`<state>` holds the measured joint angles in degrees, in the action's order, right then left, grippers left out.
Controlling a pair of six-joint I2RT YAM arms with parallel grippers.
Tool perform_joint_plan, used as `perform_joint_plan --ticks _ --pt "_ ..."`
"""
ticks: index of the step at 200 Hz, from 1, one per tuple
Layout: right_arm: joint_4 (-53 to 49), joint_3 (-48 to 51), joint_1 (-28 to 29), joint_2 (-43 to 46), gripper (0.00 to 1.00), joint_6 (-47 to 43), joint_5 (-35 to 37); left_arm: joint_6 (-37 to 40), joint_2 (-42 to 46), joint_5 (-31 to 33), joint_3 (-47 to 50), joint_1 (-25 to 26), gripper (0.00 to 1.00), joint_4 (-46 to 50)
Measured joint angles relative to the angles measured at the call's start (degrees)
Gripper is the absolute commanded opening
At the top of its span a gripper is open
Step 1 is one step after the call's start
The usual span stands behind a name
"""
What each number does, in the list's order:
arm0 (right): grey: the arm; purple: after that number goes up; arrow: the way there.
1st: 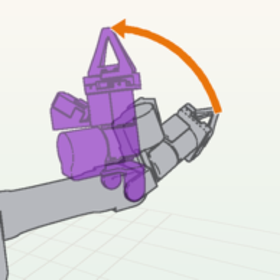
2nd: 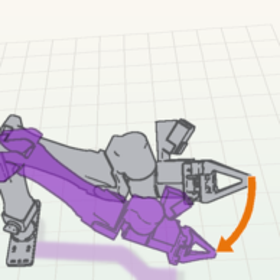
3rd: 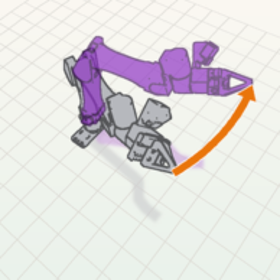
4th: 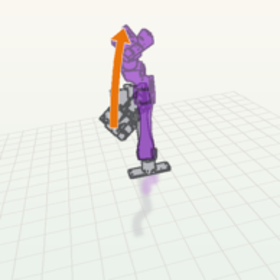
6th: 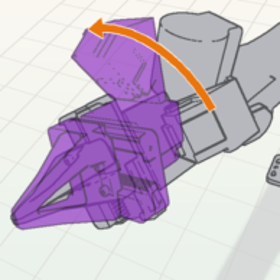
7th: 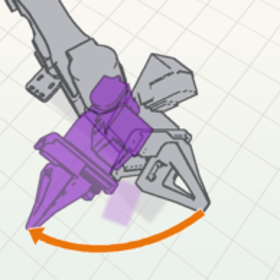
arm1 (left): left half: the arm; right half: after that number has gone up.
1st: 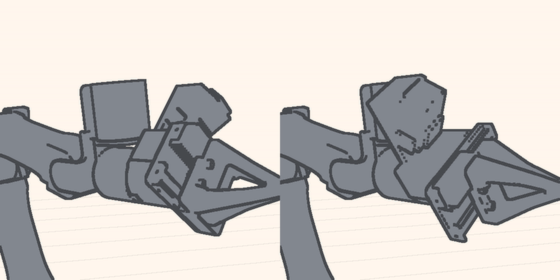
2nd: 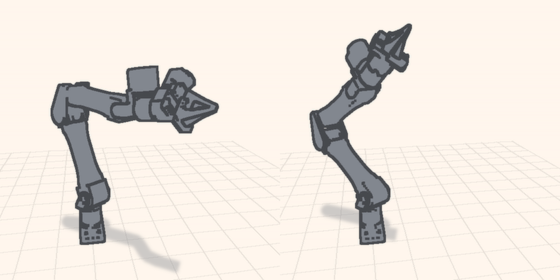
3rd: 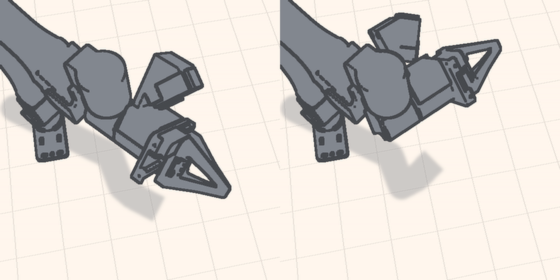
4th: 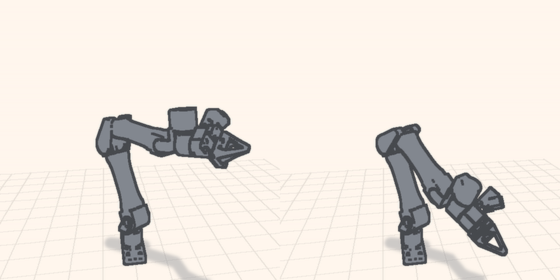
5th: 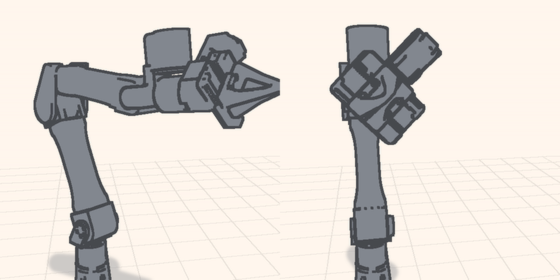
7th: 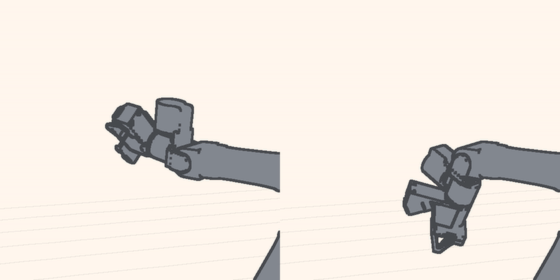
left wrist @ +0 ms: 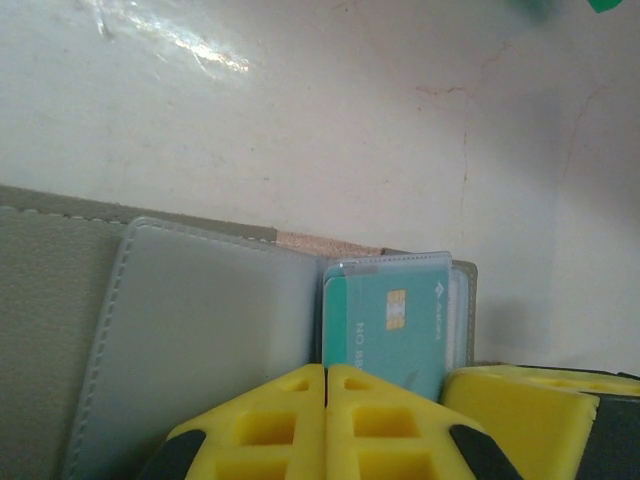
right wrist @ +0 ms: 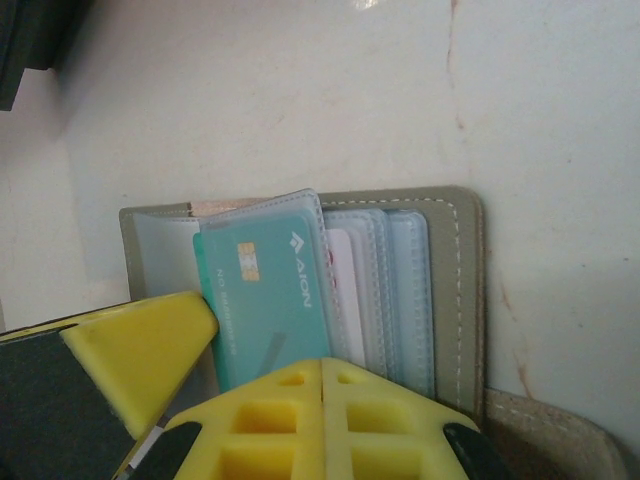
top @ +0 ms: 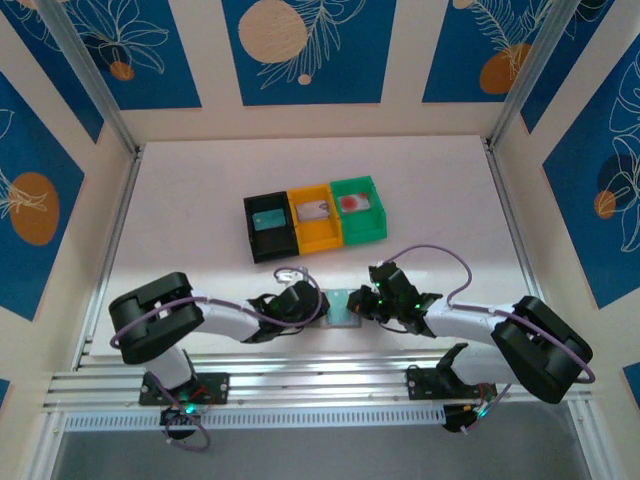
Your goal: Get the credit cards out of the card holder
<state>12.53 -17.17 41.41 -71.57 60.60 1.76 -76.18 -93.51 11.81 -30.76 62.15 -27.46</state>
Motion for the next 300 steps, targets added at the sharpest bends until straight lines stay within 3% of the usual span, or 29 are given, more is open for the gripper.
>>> perform_joint_plan --ticks 198,300 --pt "-13.49 -0.33 -0.92 8.15 0.00 -3.28 -0.04 1.31 3.85 -0.90 0.94 0.00 0.00 1.73" --pt "-7.74 -0.46 1.40 4.79 0.00 -3.28 -0.20 1.68 3.61 -3.45 -0.90 0.00 0.00 1.73"
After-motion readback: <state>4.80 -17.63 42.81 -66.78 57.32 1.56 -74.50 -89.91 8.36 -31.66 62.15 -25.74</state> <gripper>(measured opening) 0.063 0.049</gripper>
